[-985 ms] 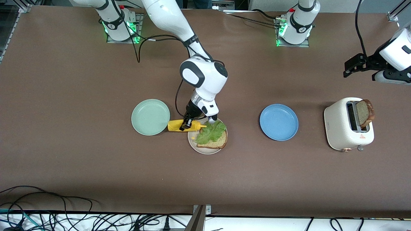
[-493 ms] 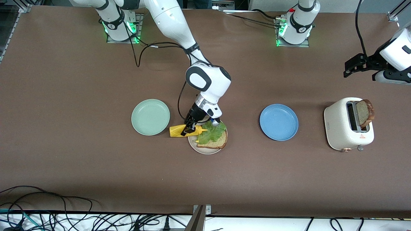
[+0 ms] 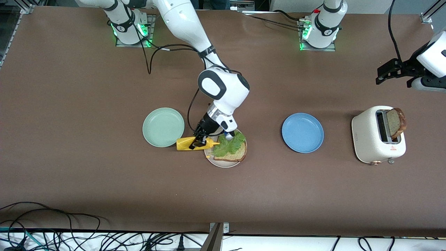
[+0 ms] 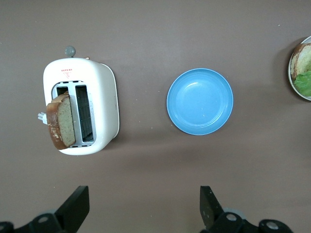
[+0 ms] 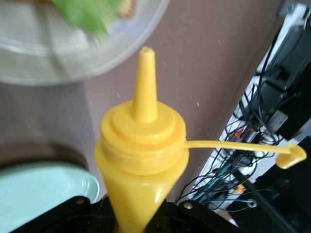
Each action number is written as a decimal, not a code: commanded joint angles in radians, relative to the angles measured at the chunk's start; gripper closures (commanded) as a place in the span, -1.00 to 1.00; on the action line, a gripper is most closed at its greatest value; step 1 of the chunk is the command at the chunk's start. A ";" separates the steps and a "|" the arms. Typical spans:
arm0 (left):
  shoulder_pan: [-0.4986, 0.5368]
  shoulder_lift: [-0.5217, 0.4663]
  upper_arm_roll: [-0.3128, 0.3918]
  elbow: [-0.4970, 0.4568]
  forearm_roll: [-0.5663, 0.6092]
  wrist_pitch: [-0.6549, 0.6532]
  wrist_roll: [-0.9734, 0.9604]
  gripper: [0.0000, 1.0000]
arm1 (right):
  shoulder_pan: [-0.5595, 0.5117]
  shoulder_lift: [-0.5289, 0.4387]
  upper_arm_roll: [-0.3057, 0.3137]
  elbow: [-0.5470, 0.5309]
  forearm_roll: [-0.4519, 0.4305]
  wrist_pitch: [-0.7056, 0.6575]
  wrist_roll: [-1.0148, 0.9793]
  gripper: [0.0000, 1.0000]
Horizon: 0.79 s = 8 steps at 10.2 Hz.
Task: Make sandwich on beige plate with both arms
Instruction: 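Tilt the mustard bottle over the lettuce with the right gripper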
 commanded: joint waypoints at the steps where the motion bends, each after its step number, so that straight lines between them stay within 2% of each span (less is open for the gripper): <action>1: 0.005 0.001 -0.002 0.011 -0.023 -0.016 0.003 -1.00 | -0.082 -0.110 0.007 -0.009 0.130 -0.066 -0.119 1.00; 2: 0.005 0.001 -0.002 0.011 -0.023 -0.016 0.003 -1.00 | -0.118 -0.150 0.007 -0.015 0.179 -0.092 -0.127 1.00; 4: 0.005 0.001 -0.002 0.011 -0.023 -0.016 0.003 -1.00 | -0.206 -0.228 0.007 -0.045 0.343 -0.145 -0.163 1.00; 6: 0.005 0.012 -0.002 0.011 -0.020 -0.016 0.005 -1.00 | -0.299 -0.324 0.007 -0.137 0.452 -0.146 -0.245 1.00; 8: 0.010 0.047 0.000 0.011 -0.007 -0.016 0.002 -1.00 | -0.378 -0.433 0.007 -0.278 0.618 -0.143 -0.331 1.00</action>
